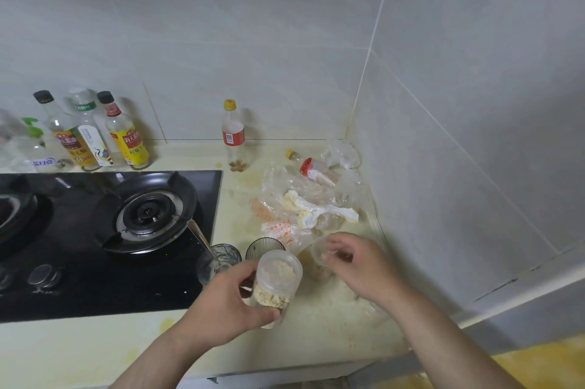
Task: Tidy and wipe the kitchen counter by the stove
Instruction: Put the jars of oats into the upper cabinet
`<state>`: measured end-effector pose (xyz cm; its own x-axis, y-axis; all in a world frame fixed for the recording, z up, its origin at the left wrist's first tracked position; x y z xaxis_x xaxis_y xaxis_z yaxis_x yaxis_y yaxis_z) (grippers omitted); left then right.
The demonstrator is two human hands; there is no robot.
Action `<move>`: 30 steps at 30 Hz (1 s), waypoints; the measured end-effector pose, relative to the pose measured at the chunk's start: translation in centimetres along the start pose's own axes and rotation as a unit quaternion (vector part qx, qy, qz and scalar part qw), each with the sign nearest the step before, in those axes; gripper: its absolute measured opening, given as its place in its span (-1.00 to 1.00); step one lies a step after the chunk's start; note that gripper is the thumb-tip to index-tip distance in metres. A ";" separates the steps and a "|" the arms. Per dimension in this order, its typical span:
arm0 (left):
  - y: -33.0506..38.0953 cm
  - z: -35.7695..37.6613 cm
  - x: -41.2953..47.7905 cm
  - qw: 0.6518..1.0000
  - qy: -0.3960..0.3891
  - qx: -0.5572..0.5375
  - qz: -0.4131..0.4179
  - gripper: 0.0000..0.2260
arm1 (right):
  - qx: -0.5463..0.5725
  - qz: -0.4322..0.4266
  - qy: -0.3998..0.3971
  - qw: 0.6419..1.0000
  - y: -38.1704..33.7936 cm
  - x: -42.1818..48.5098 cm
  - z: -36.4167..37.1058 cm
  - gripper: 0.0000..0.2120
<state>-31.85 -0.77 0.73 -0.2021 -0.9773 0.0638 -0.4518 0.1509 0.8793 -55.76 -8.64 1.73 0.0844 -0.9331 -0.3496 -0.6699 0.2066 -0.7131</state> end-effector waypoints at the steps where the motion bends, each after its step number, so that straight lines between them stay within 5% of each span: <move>1: 0.0 -0.2 -0.1 1.000 0.003 -0.001 -0.001 -0.50 | -0.047 -0.001 0.026 0.999 0.3 0.9 -0.1 -0.61; 5: 0.0 -0.5 -0.5 1.000 0.011 0.007 0.001 -0.49 | -0.247 -0.047 0.055 0.966 1.3 3.6 0.8 -0.54; 13: -0.6 -1.7 -1.3 0.998 0.047 0.004 -0.031 -0.50 | -0.301 0.009 0.003 0.954 2.2 6.0 2.8 -0.32; 16: -0.6 -2.0 -1.4 0.998 0.054 -0.003 -0.037 -0.51 | -0.311 0.000 0.027 0.950 2.2 6.2 2.9 -0.39; 20: -0.4 -2.5 -1.3 0.997 0.062 -0.013 -0.038 -0.52 | -0.268 -0.001 0.015 0.963 2.2 6.3 2.9 -0.38; 30: 1.3 -4.1 -0.9 0.994 0.099 -0.043 -0.024 -0.52 | 0.050 -0.050 0.084 0.994 -1.9 2.9 0.3 -0.38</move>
<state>-28.72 -0.35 3.75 -0.0029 -0.9944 0.1059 -0.3792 0.0990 0.9200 -54.04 -11.66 1.95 0.0170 -0.9845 -0.1747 -0.5863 0.1317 -0.7993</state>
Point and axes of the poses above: each hand's wrist, its own x-axis towards the middle knuckle, its own z-axis out of the palm, y = z × x, the point moved 2 cm from there along x, towards the middle knuckle, and after that the axes turned 13 degrees about z, right-handed, at the moved point
